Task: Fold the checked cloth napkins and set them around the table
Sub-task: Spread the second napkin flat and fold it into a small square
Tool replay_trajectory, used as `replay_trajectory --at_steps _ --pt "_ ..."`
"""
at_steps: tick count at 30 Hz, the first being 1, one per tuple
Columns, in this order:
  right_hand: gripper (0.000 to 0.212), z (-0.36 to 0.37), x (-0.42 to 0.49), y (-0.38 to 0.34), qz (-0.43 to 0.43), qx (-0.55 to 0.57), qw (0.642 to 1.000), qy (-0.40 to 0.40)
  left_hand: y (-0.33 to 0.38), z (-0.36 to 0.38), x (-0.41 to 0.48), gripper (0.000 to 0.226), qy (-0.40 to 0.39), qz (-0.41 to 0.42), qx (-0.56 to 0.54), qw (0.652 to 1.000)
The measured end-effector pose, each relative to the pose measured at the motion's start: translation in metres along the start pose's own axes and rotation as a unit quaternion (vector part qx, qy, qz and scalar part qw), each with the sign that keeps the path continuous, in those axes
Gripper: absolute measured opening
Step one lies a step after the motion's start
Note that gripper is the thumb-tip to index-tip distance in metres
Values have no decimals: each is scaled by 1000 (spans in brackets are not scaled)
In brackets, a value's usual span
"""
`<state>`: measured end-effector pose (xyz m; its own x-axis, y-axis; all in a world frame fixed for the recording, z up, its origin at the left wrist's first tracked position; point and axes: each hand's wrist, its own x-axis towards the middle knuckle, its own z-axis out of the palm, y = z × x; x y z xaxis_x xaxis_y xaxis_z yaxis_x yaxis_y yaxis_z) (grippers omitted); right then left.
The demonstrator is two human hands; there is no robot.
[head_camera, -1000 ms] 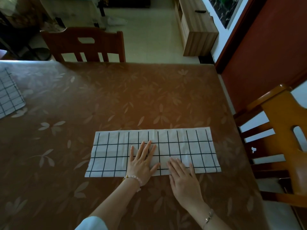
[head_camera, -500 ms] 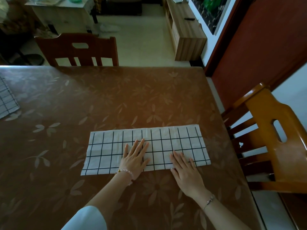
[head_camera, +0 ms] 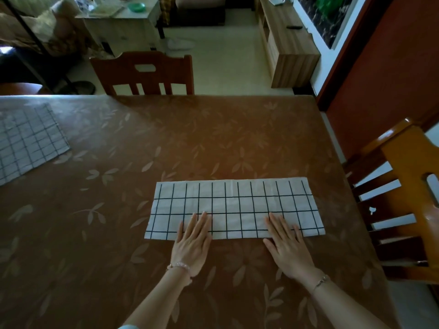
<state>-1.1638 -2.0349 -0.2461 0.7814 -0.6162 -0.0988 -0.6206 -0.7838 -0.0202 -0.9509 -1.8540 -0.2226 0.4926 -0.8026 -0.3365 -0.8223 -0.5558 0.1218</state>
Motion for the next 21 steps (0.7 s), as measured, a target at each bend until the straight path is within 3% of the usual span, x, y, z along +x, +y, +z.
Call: replay_trajectory --at_steps 5,9,12,15,18,21 --pt "58 -9 0 -2 4 15 999 -31 -50 -1 -15 72 28 -59 -34 997" --pt "61 -15 2 -2 8 34 998 -59 -60 -13 -17 54 15 -108 -36 993" --pt "72 -16 7 -3 -16 53 998 -29 -46 -18 -14 53 82 -112 -42 990" --pt "63 -23 10 -5 -12 60 998 -18 -16 -20 -7 50 134 -31 -29 990" --pt "56 -29 14 -1 -38 55 998 6 14 -16 0 56 111 65 -9 992" --pt "48 -32 18 0 -91 61 992 62 27 -16 6 56 112 109 -6 988"
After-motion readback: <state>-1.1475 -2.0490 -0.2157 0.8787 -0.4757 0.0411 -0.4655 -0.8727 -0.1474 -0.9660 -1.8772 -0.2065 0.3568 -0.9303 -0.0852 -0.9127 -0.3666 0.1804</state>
